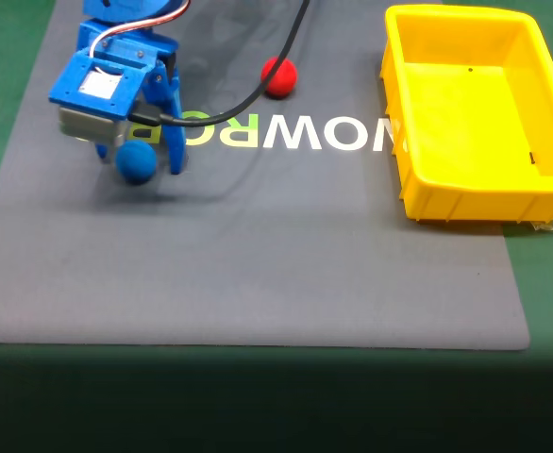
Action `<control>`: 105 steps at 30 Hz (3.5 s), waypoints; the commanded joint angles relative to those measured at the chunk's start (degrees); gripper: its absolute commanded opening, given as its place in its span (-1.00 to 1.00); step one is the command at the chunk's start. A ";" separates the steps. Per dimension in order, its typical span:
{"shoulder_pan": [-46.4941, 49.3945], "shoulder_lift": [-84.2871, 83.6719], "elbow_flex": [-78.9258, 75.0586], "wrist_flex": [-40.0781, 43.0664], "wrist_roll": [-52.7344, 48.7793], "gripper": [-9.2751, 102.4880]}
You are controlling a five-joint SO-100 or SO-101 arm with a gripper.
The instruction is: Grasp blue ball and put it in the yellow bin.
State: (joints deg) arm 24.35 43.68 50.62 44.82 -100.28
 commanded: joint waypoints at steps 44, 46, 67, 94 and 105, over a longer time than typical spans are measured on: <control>-20.21 41.66 14.41 2.29 7.73 -0.83; -23.82 45.00 18.63 2.20 7.73 -0.83; -51.06 51.50 30.41 1.76 11.43 -0.83; -44.74 54.58 34.54 1.76 8.61 -0.16; -36.74 82.18 66.01 0.18 6.77 -0.49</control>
State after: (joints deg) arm -15.73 116.63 110.21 46.41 -92.90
